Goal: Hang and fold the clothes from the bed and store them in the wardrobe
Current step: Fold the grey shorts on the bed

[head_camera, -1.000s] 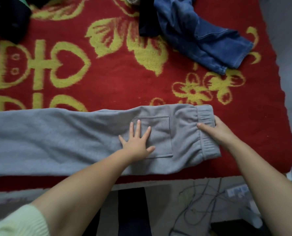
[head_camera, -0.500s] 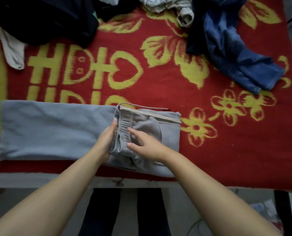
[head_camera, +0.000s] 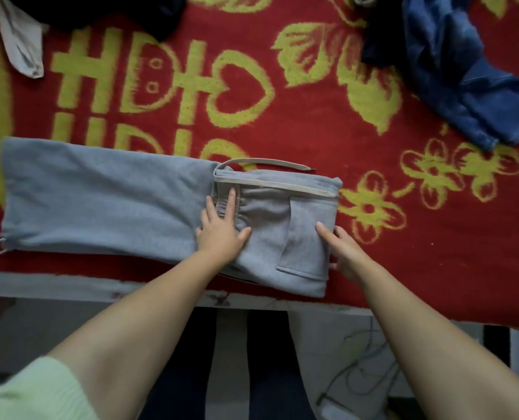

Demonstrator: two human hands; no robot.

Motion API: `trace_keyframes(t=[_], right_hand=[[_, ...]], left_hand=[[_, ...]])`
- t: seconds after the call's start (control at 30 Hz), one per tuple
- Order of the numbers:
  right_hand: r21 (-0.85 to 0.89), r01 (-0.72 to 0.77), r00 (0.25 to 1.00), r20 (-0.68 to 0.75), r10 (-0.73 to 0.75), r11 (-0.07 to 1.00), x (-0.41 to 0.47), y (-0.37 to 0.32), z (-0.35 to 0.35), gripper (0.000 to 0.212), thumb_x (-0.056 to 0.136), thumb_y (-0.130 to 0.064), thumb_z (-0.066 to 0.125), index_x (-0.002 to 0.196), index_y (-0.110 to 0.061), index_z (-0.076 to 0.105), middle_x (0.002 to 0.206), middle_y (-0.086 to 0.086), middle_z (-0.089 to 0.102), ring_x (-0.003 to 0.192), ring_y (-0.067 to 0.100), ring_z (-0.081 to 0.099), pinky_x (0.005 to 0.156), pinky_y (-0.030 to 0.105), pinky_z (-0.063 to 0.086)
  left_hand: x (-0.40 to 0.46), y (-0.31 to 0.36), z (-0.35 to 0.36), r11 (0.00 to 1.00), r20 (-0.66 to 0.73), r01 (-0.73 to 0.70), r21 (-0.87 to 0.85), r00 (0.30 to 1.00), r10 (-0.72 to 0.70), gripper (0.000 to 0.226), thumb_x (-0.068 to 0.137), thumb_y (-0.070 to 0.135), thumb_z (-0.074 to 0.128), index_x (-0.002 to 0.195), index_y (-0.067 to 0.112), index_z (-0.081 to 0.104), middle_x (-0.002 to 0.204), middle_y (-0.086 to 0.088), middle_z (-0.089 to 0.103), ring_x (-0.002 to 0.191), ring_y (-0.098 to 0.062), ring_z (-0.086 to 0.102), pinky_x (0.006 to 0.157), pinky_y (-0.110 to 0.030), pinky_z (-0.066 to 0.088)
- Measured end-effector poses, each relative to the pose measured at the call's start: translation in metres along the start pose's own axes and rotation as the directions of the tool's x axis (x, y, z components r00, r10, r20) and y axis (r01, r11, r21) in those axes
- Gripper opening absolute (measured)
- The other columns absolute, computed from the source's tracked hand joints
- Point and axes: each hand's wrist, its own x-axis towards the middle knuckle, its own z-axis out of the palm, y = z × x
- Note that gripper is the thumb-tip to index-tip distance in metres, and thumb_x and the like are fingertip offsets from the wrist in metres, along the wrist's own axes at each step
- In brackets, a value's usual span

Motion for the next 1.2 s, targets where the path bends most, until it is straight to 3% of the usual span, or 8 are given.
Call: trace_keyframes(t=[0.27, 0.47, 0.53, 0.6, 0.7, 0.83, 1.07, 1.2], right_hand=[[-0.019, 0.392, 0.898, 0.225, -0.378, 0.920, -0.050, -0.083, 0.037, 0.041, 0.075, -0.035, 0.068, 0.114, -0.028, 0.057, 0.105, -0.005, 0.072, 0.097, 0.012, 0.068, 0.078, 0.031, 0.056], [-0.126, 0.544, 0.807, 0.350, -0.476, 0.829, -0.100, -0.130, 0.168, 0.068, 0.081, -0.033, 0.068, 0.139, -0.029, 0.032, 0.079, -0.006, 0.063, 0.065, -0.001, 0.063, 0.048, 0.022, 0.050], [-0.086, 0.551, 0.781, 0.404, -0.477, 0.830, -0.106, -0.126, 0.227, 0.075, 0.089, -0.020, 0.064, 0.148, -0.029, 0.018, 0.078, 0.002, 0.062, 0.069, 0.009, 0.065, 0.062, 0.035, 0.059], [-0.074, 0.557, 0.755, 0.460, -0.467, 0.827, -0.108, -0.117, 0.279, 0.081, 0.092, -0.013, 0.061, 0.152, -0.026, 0.008, 0.092, 0.006, 0.067, 0.088, 0.014, 0.066, 0.089, 0.040, 0.055], [-0.069, 0.560, 0.704, 0.565, -0.430, 0.826, -0.106, -0.105, 0.334, 0.081, 0.095, -0.003, 0.054, 0.153, -0.023, 0.000, 0.139, 0.009, 0.050, 0.128, 0.009, 0.047, 0.106, 0.020, 0.039], [-0.173, 0.607, 0.684, 0.611, -0.399, 0.776, -0.101, -0.099, 0.376, 0.070, 0.092, 0.007, 0.043, 0.153, -0.016, 0.017, 0.155, 0.001, 0.028, 0.141, 0.004, 0.026, 0.117, 0.025, 0.025], [-0.439, 0.546, 0.831, 0.171, -0.530, 0.714, -0.074, -0.101, 0.345, 0.040, 0.091, 0.003, 0.044, 0.128, -0.008, 0.056, 0.128, 0.005, 0.059, 0.119, 0.013, 0.054, 0.104, 0.026, 0.041], [-0.812, 0.493, 0.833, 0.334, -0.442, 0.314, -0.043, -0.080, 0.319, 0.061, 0.098, -0.036, 0.045, 0.152, -0.031, 0.016, 0.161, -0.003, 0.005, 0.148, 0.021, -0.001, 0.117, 0.048, 0.009]], left_hand=[[-0.002, -0.015, -0.014, 0.903, 0.124, 0.026, -0.428, 0.992, 0.031, 0.077, 0.094, 0.046, 0.048, 0.150, 0.039, -0.004, 0.159, -0.013, 0.010, 0.143, -0.035, 0.019, 0.116, -0.044, 0.022], [-0.019, -0.060, -0.087, -0.032, 0.312, 0.318, -0.947, 0.941, 0.134, 0.063, 0.098, 0.051, 0.036, 0.139, 0.004, 0.046, 0.140, -0.020, 0.049, 0.127, -0.026, 0.049, 0.104, -0.034, 0.041], [-0.026, -0.102, -0.126, -0.288, 0.246, 0.384, -0.877, 0.875, 0.416, 0.074, 0.094, 0.062, 0.033, 0.135, 0.003, 0.051, 0.136, -0.018, 0.053, 0.124, -0.028, 0.053, 0.105, -0.041, 0.042], [-0.031, -0.148, -0.160, -0.364, 0.146, 0.288, -0.886, 0.918, 0.370, 0.068, 0.094, 0.061, 0.033, 0.123, 0.009, 0.065, 0.125, -0.013, 0.063, 0.114, -0.025, 0.061, 0.095, -0.036, 0.049], [-0.025, -0.206, -0.188, -0.138, 0.173, 0.193, -0.971, 0.974, 0.145, 0.053, 0.088, 0.052, 0.049, 0.119, 0.013, 0.067, 0.115, -0.012, 0.067, 0.103, -0.024, 0.066, 0.088, -0.036, 0.053], [0.000, -0.246, -0.191, 0.530, -0.012, 0.029, -0.847, 0.997, -0.073, 0.026, 0.089, 0.014, 0.064, 0.114, 0.014, 0.056, 0.108, -0.007, 0.066, 0.104, -0.018, 0.061, 0.087, -0.029, 0.051], [0.028, -0.307, -0.204, 0.620, -0.189, -0.007, -0.784, 0.955, -0.228, 0.026, 0.091, 0.007, 0.059, 0.116, 0.009, 0.060, 0.111, -0.011, 0.064, 0.105, -0.026, 0.059, 0.085, -0.032, 0.044], [0.039, -0.335, -0.192, 0.842, -0.197, 0.234, -0.485, 0.909, -0.367, 0.050, 0.095, 0.020, 0.053, 0.142, 0.011, 0.040, 0.139, -0.019, 0.048, 0.126, -0.036, 0.046, 0.100, -0.041, 0.038]])
